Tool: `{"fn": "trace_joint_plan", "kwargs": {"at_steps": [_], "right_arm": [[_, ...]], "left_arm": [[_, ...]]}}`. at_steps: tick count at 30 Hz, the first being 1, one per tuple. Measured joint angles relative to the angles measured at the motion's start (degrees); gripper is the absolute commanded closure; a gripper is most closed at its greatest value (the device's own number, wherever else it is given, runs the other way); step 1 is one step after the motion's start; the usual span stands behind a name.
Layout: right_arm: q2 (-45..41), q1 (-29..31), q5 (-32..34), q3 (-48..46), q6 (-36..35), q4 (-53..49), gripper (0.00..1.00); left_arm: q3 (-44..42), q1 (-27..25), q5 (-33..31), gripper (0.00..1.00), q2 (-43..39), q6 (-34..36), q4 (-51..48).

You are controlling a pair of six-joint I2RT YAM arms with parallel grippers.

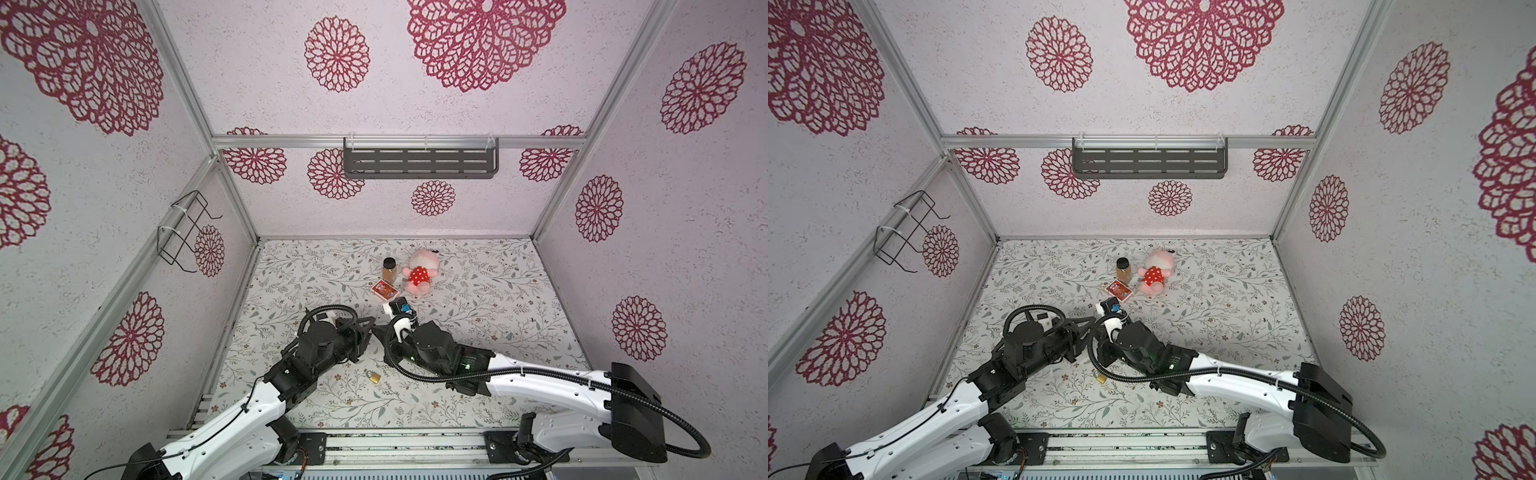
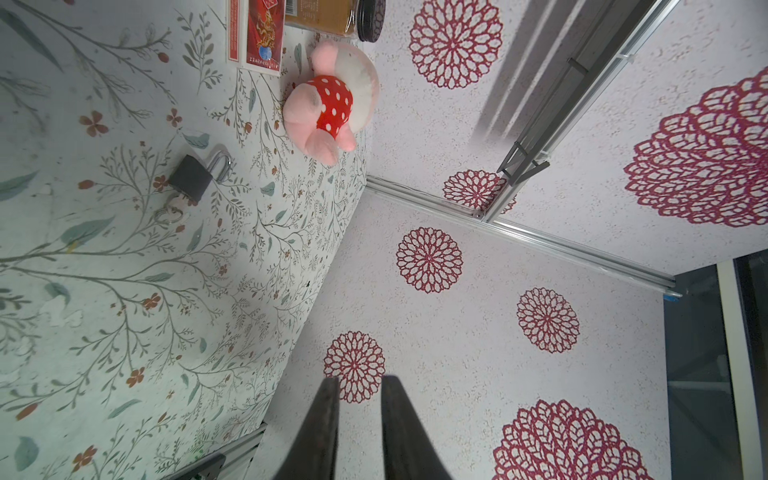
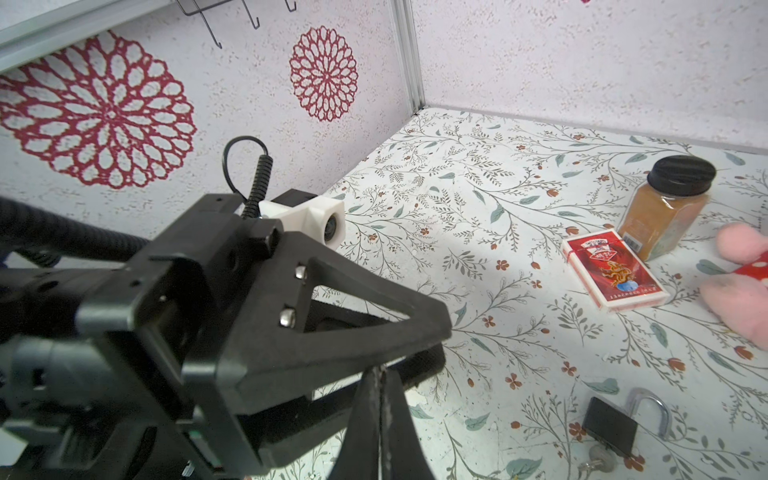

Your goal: Unlock with the key

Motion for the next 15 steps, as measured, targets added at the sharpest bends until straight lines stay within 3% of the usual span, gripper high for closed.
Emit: {"fn": "trace_joint_plan", "kwargs": {"at_steps": [15], "right_arm": [[-0.22,0.00,0.37,0.00,0.00,-0.92,1.00]], "left_arm": [[0.00,0.00,-0.11,0.98,-0.04,-0.04,-1.05]]}}
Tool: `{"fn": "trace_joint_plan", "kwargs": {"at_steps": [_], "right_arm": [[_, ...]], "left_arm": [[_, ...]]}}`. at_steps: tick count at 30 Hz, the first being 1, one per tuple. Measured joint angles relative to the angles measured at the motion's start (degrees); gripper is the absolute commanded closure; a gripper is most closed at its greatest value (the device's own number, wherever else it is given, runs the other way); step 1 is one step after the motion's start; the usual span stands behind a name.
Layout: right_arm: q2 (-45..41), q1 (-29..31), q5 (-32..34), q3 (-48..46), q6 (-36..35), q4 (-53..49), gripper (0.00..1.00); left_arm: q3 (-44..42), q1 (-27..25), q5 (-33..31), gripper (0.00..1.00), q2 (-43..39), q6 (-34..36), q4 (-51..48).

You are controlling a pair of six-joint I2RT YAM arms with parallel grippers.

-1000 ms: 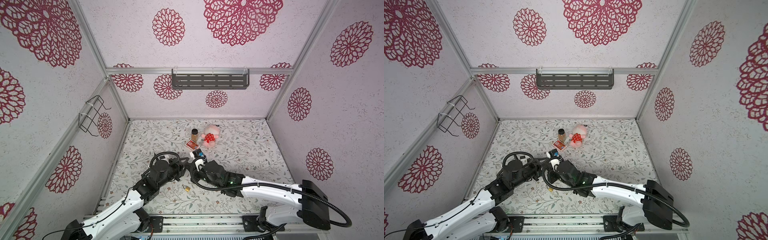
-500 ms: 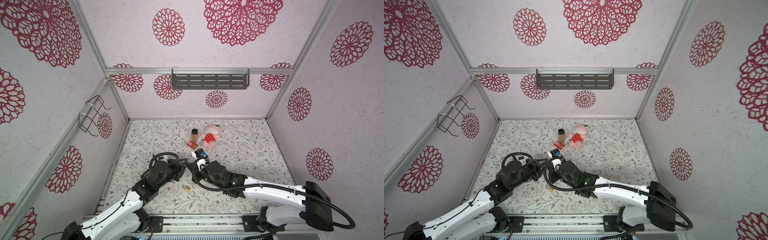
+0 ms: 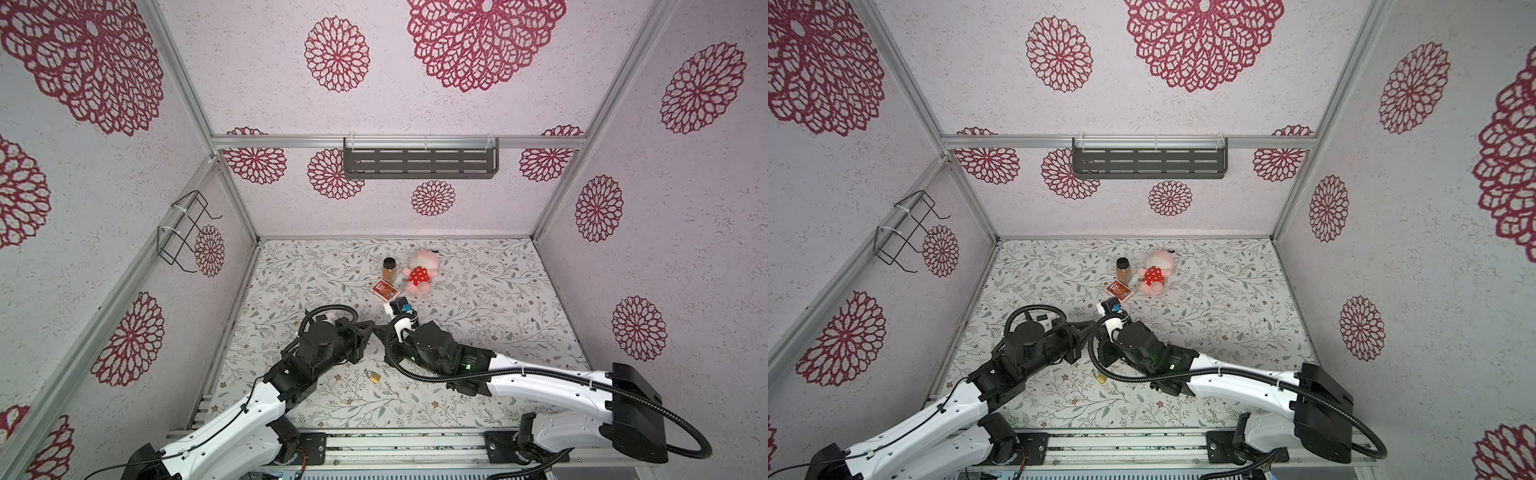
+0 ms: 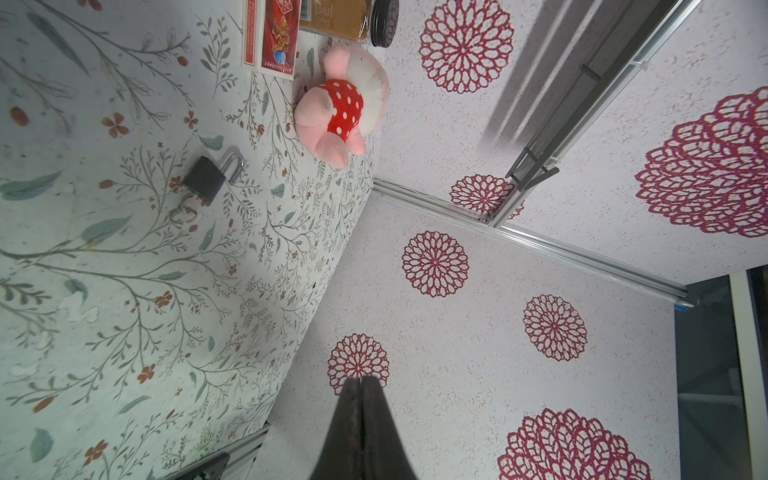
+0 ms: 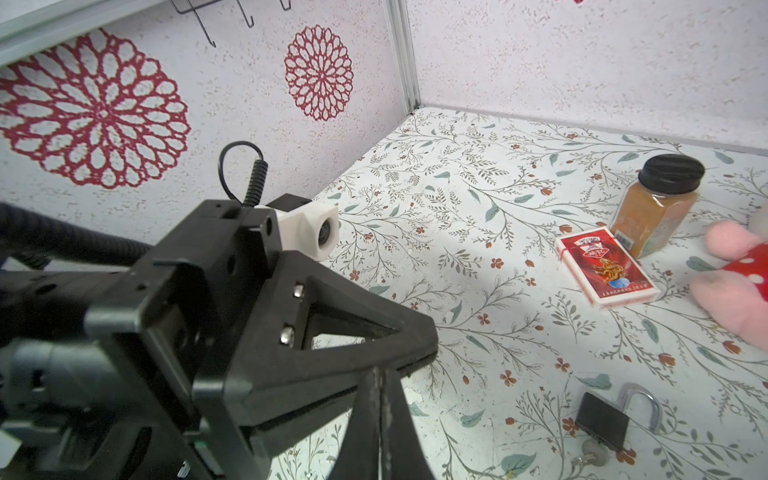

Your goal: Unlock with the key

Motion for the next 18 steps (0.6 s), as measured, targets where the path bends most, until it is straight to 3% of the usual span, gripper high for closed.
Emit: {"fn": "trace_joint_plan", "kwargs": {"at_steps": [3,8,10,14,18], "right_arm": [[0.00,0.00,0.00,0.00,0.00,-0.09,1.00],[-0.20,0.00,0.00,0.00,0.42,-0.57,0.71],[-0.94,0.00,0.00,0.00,0.85,-1.03,0.64],[-4.33,-0.55,-1.84,-1.14,2.86,-1.31,0.52],[-8.15,-4.07,-8.07,-3.61,6.99,-1.53,0.44]], "left_arm": [[0.00,0.00,-0.07,1.00,0.00,0.02,-0.02],[0.07,0.00,-0.55,1.00,-0.07,1.20,-0.98],[0.24,0.00,-1.31,1.00,-0.13,2.73,-2.32],[0.94,0.74,-2.95,1.00,-1.36,9.27,-4.44],[2.49,1.90,-4.85,1.00,-2.97,20.13,-4.70]]}}
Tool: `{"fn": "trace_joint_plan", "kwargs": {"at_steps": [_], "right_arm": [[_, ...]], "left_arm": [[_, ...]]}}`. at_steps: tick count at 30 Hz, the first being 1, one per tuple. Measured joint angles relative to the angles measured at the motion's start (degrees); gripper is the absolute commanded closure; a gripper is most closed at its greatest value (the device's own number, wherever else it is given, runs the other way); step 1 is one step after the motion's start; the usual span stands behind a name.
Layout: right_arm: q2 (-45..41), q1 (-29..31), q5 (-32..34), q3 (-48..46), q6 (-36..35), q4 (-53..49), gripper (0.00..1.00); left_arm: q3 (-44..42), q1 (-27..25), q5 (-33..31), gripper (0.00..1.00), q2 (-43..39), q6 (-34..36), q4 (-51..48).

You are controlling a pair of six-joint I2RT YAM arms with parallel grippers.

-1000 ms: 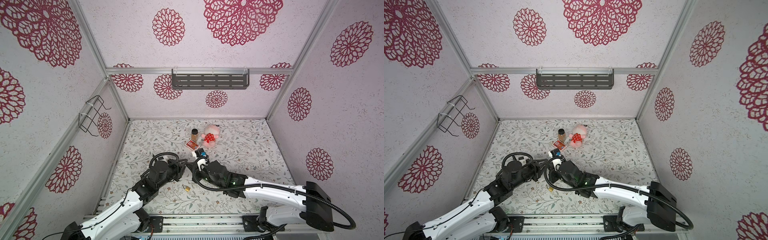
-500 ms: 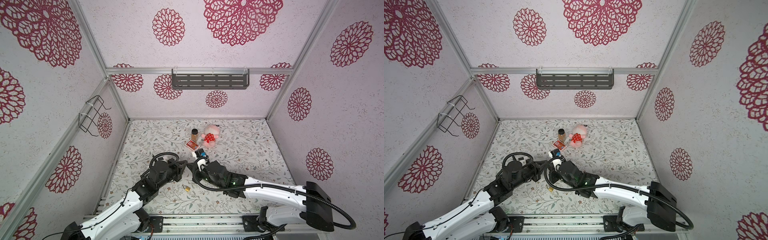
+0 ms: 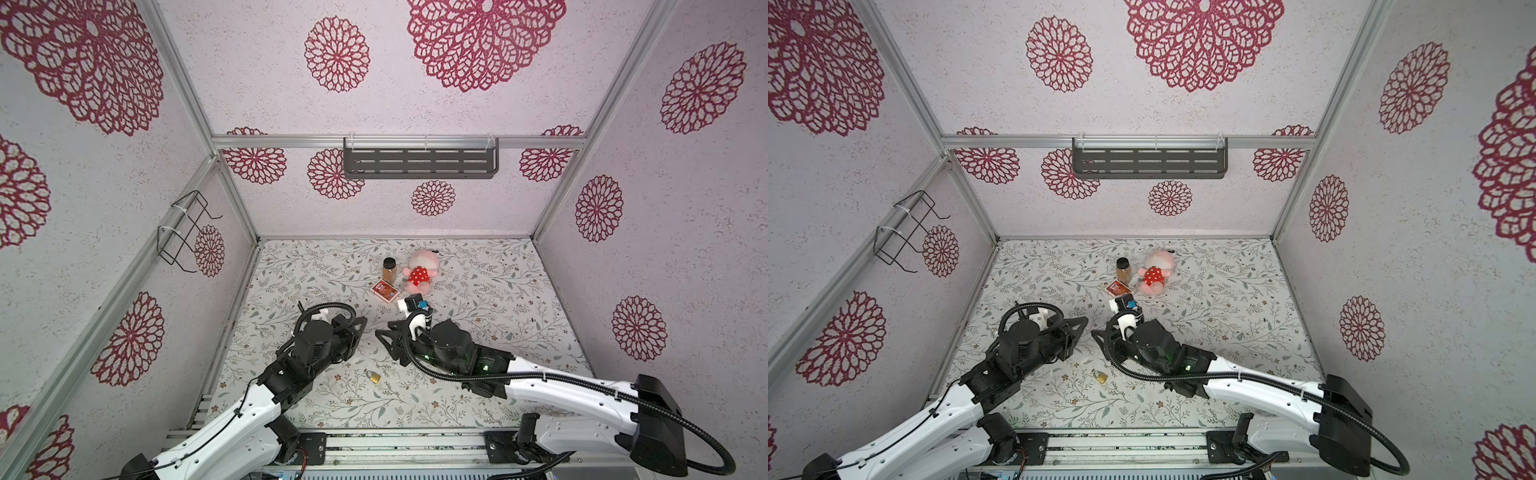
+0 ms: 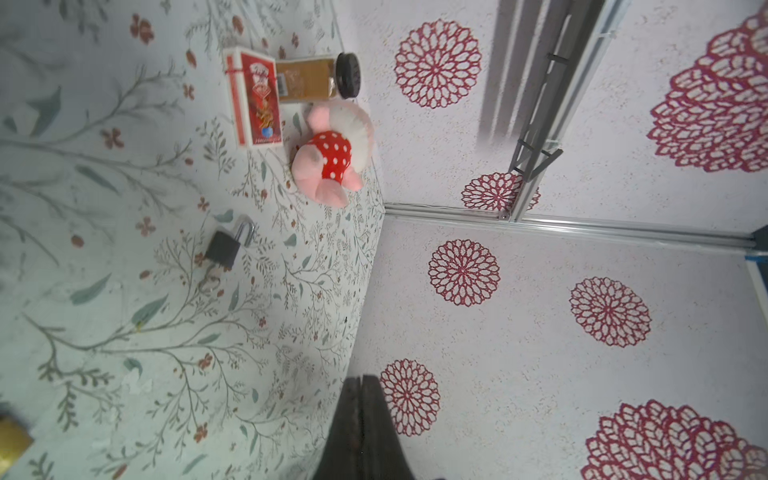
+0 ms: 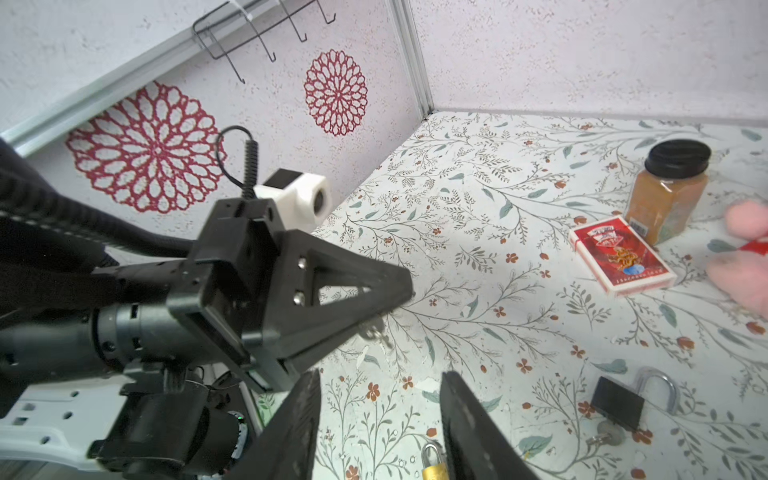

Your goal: Unlock with the key

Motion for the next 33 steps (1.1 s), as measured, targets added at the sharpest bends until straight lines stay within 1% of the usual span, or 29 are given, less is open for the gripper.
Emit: {"fn": "trace_joint_plan", "kwargs": {"at_steps": [4,6,9,13,18,22,26,33], "right_arm": [[-0.92,-4.55,-7.82,-1.40,4.55,0.83,0.42],[-0.92,-6.49,-12.00,-2.78,7.19,3.15,0.42],[-0.92,-8.81,-16.98,-4.72,10.47,6.73,0.43],[-0.92,-11.63,-21.64,-6.12,13.62,11.04,0.44],[0.31,-13.92,-25.73,-6.49,16.55,17.03,0.47],[2.40,-14.27,-27.54,-5.75,17.55,19.58,0.51],[4.76,-14.40,-28.33,-4.63,18.21,21.40,0.54],[6.21,-15.78,-29.57,-4.52,20.55,25.53,0.61]], "left_arm": [[1.18,0.09,0.11,1.00,0.15,11.10,2.45],[1.44,0.09,0.79,1.00,1.16,15.85,4.57],[1.44,0.09,1.70,1.00,2.86,21.27,7.91],[1.40,0.11,3.13,1.00,4.00,26.08,12.87],[1.38,0.11,5.07,1.00,5.14,28.98,18.49],[1.38,0.11,6.49,1.00,6.38,29.68,21.18],[1.38,0.11,7.72,1.00,7.10,30.29,23.30],[1.38,0.11,9.86,1.00,7.54,30.56,26.25]]}}
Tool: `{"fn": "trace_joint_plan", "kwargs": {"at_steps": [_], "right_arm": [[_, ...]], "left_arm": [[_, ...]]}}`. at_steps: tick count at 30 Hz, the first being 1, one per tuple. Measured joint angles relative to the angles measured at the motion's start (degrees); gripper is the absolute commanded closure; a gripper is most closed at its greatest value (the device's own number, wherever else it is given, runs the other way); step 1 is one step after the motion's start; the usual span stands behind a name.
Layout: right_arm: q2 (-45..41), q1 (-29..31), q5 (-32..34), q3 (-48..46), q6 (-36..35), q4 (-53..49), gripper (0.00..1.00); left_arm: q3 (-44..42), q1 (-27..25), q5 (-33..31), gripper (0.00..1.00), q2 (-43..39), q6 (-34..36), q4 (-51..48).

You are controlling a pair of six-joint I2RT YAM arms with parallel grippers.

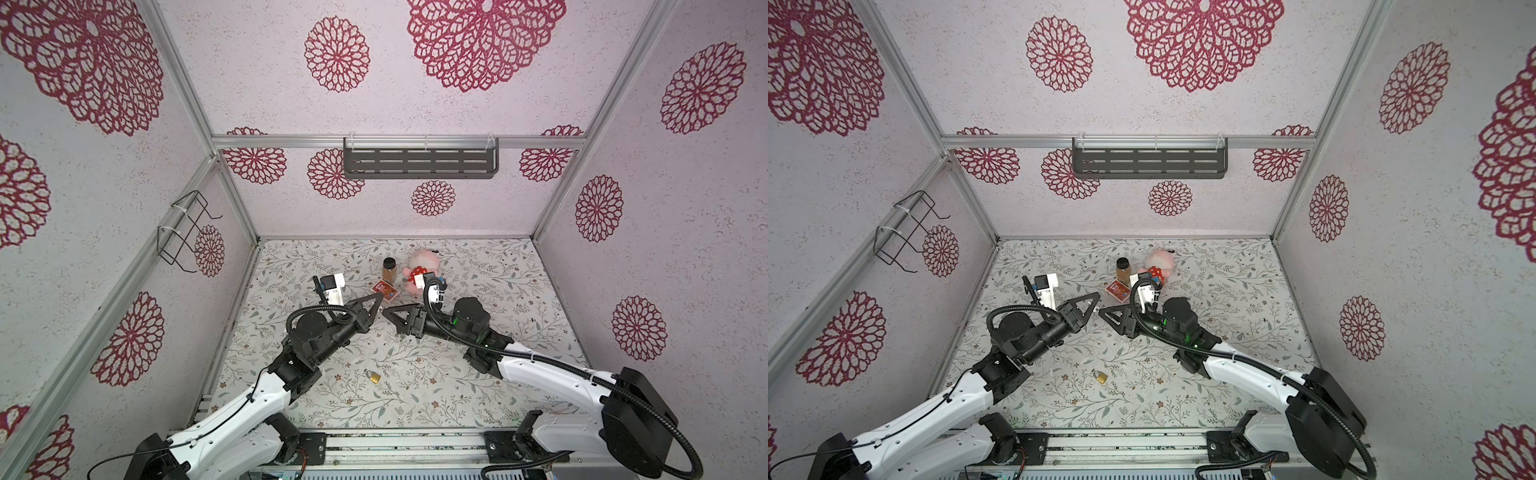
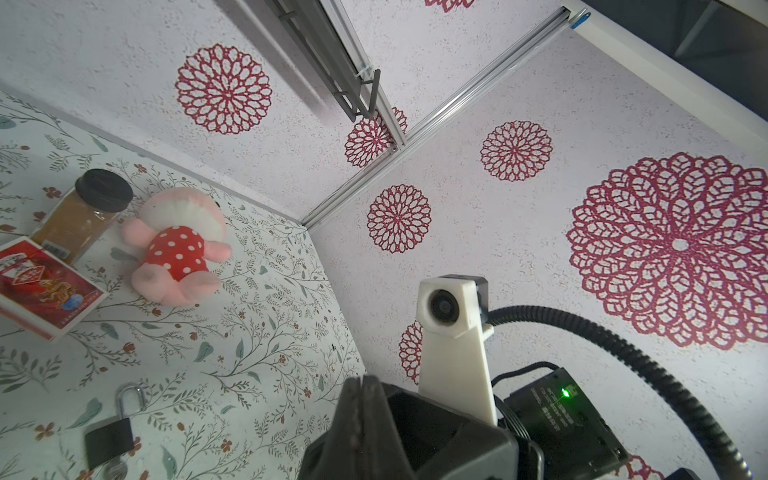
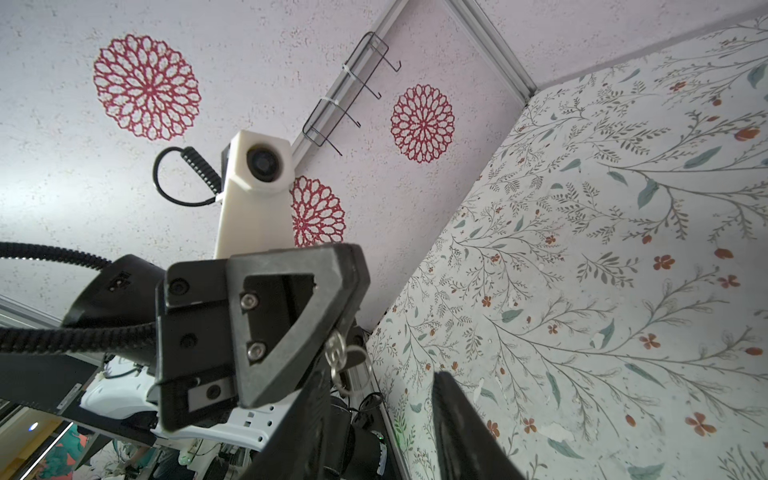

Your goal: Unlock with the key

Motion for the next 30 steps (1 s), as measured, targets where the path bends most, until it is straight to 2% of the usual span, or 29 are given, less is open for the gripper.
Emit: {"fn": "trace_joint_plan", "kwargs": {"at_steps": [10,30], "right_arm": [[1.57,-0.13,-1.66,1.38,1.88,2.89,0.72],[3.50,-0.11,-3.87,1.38,5.84,8.07,0.85]], "left_arm": [[0.00,0.00,1.20,1.00,0.02,0.42,0.46],[0.74,0.11,1.14,1.00,0.85,0.42,1.33]]}}
